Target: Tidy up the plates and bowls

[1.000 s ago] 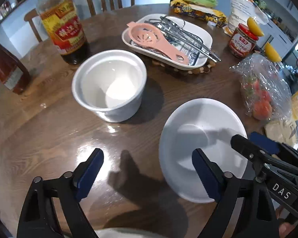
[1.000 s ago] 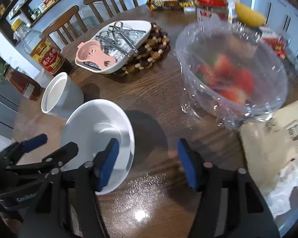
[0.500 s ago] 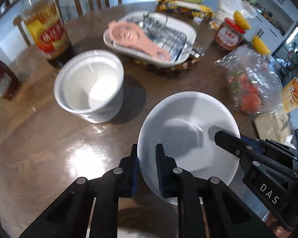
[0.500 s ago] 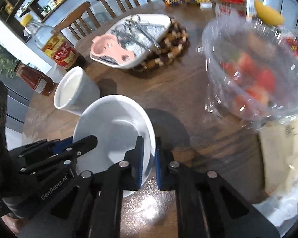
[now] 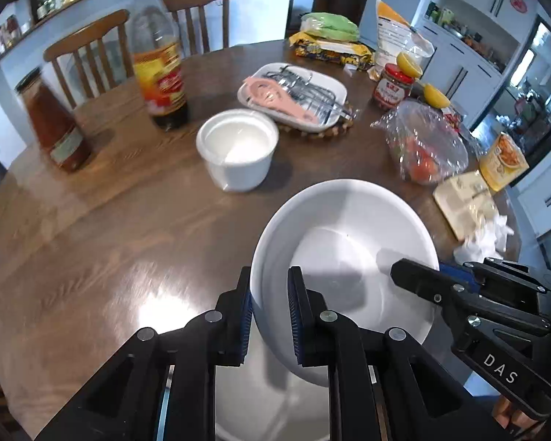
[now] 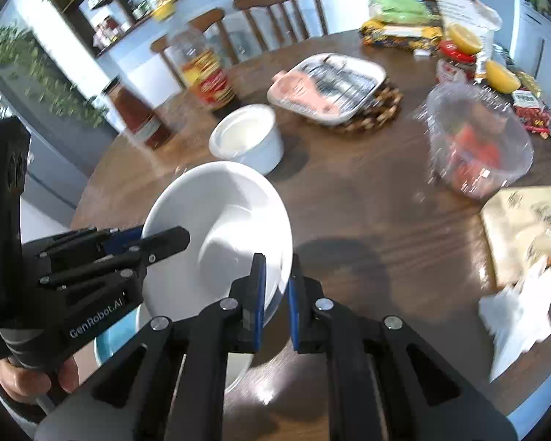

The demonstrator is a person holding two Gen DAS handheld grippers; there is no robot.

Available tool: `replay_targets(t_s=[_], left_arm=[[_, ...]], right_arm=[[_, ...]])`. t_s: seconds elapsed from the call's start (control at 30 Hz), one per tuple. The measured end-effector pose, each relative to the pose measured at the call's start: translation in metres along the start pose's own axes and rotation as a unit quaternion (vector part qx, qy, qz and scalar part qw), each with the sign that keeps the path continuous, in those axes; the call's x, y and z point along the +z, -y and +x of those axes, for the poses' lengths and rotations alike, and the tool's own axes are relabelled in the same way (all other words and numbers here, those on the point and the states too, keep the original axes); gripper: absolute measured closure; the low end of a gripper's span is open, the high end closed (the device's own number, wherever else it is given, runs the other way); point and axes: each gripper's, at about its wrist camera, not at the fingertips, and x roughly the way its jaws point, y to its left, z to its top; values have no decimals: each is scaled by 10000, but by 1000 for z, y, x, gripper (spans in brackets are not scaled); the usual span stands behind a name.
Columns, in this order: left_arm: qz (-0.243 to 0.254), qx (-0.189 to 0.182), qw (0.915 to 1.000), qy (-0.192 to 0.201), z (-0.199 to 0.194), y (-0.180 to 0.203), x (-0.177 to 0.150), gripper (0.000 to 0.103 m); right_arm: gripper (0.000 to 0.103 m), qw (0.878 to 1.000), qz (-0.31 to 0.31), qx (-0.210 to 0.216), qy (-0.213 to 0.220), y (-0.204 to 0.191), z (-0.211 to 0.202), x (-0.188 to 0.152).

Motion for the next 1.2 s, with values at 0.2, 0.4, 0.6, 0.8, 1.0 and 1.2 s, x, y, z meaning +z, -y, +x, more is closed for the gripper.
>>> replay_targets(t_s=[0.2, 0.4, 0.6, 0.8, 1.0, 1.2], left_arm=[[-67, 56, 9998, -192, 0, -15, -35, 87], [-67, 112, 9994, -325, 9, -22, -57, 87], [70, 261, 9994, -218, 9, -21, -60, 87], [111, 361, 9992, -110, 2, -23, -58, 71], [-30, 503, 9987, 58, -3, -31, -48, 19], [-350, 539, 9976, 245, -6, -42, -17, 19]], right_arm=[[88, 9990, -214, 77, -391, -29, 12, -30], [89, 9976, -356, -84, -594, -39, 28, -44], [87, 9962, -537, -371, -585, -46, 33, -49], [69, 9956, -623, -649, -262, -46, 16, -43], [41, 9969, -477, -616, 51, -37, -2, -32], [38, 9985, -272, -442, 193, -30, -8, -11]])
